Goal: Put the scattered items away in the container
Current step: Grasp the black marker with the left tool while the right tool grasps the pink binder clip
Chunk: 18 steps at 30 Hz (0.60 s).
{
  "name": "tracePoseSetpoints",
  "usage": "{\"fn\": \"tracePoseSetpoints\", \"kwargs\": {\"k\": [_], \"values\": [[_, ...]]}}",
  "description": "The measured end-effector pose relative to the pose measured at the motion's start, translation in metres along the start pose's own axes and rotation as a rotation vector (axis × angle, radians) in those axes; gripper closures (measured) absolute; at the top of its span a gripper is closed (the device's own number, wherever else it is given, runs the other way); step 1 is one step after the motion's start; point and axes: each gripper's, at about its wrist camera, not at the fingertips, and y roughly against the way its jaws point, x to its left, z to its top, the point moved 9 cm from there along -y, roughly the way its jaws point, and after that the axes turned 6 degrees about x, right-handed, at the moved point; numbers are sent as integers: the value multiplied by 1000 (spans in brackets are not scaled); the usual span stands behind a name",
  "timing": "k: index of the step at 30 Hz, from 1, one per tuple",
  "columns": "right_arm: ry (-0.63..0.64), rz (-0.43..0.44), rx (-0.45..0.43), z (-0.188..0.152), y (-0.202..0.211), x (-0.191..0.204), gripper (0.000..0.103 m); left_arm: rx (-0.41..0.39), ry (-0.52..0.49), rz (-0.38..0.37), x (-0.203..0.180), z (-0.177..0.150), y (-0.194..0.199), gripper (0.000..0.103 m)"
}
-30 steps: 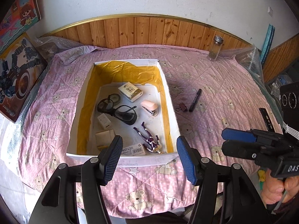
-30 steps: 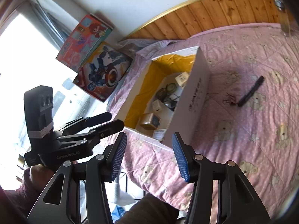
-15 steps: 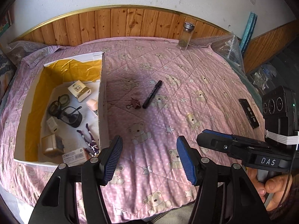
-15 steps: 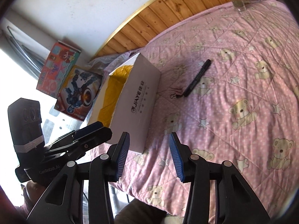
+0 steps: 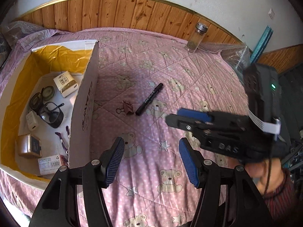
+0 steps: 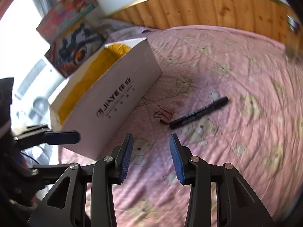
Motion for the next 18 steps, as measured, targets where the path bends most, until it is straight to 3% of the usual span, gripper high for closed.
{"fn": "tracePoseSetpoints", "kwargs": {"k": [5,9,12,14,18], "values": [[406,-84,160,12,-61,7,53,67,56,-54,5,-19,-16,42],[528,-72,216,24,-93,-3,53,80,99,-95,7,-17,-26,42],[560,-29,264,27,-116,-11,54,89,112,-119,6,-10,-34,42],[497,51,247,34,-118,-16,65,97,117,-130,5,-6,-40,42],[344,162,185,45,-108,-35,65,108,115,-148,2,4,-50,42]]}}
